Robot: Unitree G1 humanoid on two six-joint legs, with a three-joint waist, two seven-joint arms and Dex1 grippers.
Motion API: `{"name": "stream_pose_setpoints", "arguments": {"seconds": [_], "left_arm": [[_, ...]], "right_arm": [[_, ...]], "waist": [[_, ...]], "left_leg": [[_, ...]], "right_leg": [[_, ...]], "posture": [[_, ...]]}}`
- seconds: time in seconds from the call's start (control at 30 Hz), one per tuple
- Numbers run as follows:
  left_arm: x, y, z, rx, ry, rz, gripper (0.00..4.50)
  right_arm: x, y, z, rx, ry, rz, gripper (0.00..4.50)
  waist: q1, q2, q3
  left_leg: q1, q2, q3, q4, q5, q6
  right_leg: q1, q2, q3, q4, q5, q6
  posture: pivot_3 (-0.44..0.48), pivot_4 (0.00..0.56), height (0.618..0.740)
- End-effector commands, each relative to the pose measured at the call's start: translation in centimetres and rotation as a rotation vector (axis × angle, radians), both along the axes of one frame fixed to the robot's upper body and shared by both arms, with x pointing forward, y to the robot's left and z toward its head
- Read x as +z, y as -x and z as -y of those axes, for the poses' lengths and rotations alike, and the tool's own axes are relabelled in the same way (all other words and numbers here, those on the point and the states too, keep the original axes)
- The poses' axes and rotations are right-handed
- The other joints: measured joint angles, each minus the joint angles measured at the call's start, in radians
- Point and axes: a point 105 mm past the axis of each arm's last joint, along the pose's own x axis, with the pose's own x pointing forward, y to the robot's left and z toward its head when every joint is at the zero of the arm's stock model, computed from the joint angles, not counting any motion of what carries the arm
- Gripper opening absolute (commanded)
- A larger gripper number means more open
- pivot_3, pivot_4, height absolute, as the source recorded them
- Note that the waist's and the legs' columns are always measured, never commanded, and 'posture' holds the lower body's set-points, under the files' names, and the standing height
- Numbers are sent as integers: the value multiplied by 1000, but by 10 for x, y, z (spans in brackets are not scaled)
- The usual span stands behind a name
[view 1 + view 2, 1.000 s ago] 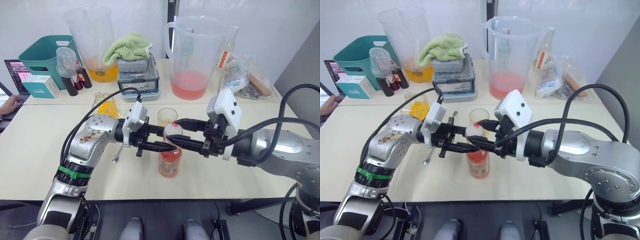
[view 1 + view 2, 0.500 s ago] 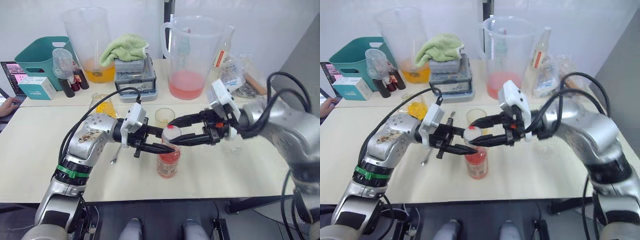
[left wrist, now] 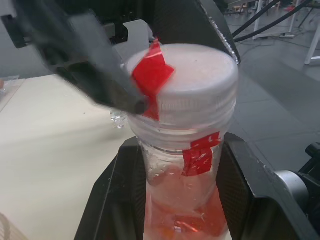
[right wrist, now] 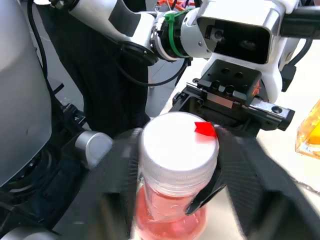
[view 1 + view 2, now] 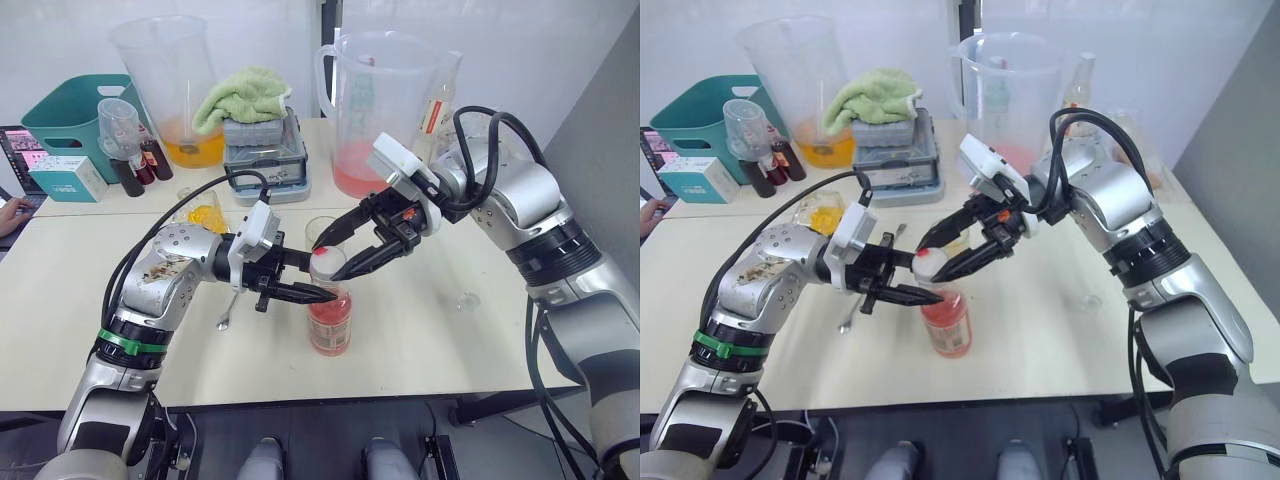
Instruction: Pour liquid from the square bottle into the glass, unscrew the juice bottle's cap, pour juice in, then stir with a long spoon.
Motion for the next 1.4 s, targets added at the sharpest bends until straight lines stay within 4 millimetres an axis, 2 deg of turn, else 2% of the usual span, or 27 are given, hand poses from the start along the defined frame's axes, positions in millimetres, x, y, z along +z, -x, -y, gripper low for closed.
{"name": "stream_pose_setpoints", "arguments": {"seconds": [0.03, 0.07, 0.1, 0.33, 0.47, 0.53, 0.63, 0.73, 0.87, 1.07, 1.4], "left_arm": [[-7, 8, 6, -40, -29, -11, 1559], [-7, 7, 6, -38, -27, -14, 1559], [-8, 6, 6, -36, -27, -16, 1559], [-7, 6, 7, -36, -23, -17, 1559], [-7, 1, 8, -31, -17, -19, 1559], [-7, 1, 8, -30, -13, -19, 1559], [-6, -1, 9, -23, -4, -17, 1559], [-5, -3, 9, -16, 4, -15, 1559], [-3, -4, 11, -18, 10, -14, 1559], [-4, -3, 15, -38, 13, -20, 1559], [-3, -5, 16, -37, 18, -18, 1559]], "right_arm": [[12, 7, 2, 35, -17, -4, 4047], [16, 8, 2, 37, -30, -12, 4340], [23, 10, 3, 39, -50, -26, 4425], [48, 31, 18, 66, -113, -75, 4425], [60, 46, 30, -38, -194, -29, 4425], [59, 47, 30, -141, -238, 17, 4425], [41, 48, 27, -381, -270, 87, 4425], [21, 63, 24, -535, -304, 90, 4425], [16, 61, 27, -706, -338, 120, 4425], [-1, 62, 23, -794, -325, 75, 4425], [-3, 52, 20, -865, -340, 53, 4425]], "waist": [[1, 0, 0], [2, 0, 0], [4, 0, 0], [10, 0, 0], [14, 0, 0], [14, 0, 0], [18, 0, 0], [21, 0, 0], [20, 0, 0], [27, 0, 0], [33, 0, 0]], "left_leg": [[0, 0, 0, 0, 0, 0], [0, 0, 0, 0, 0, 0], [-1, 0, 0, 0, 0, 0], [-2, 0, 0, 0, 0, 0], [-3, 0, 0, 0, 0, 0], [-3, 0, 0, 1, 0, 0], [-3, 0, 0, 2, 0, 1], [-5, 0, 0, 2, 0, 1], [-5, 0, 0, 3, 0, 1], [-5, 0, 0, 3, -1, 1], [-5, 0, 0, 3, -1, 1]], "right_leg": [[0, 0, 0, 0, 0, 0], [0, 0, 0, 0, 0, 0], [0, 0, 0, 0, 0, 0], [-1, 0, 0, -1, 0, 0], [-1, 0, 0, -1, 0, 0], [-1, 0, -1, -2, 0, 0], [-1, 0, -1, 0, 0, 0], [-2, 0, 0, -1, 0, 0], [-2, 0, 0, 0, 0, 0], [-1, 0, 0, 0, 0, 0], [-1, 0, 0, 0, 0, 0]], "posture": [[0, 150, 740], [0, 150, 740], [0, 150, 740], [0, 150, 740], [0, 150, 740], [0, 150, 740], [0, 150, 740], [0, 150, 740], [0, 150, 740], [0, 150, 740], [0, 150, 740]]}}
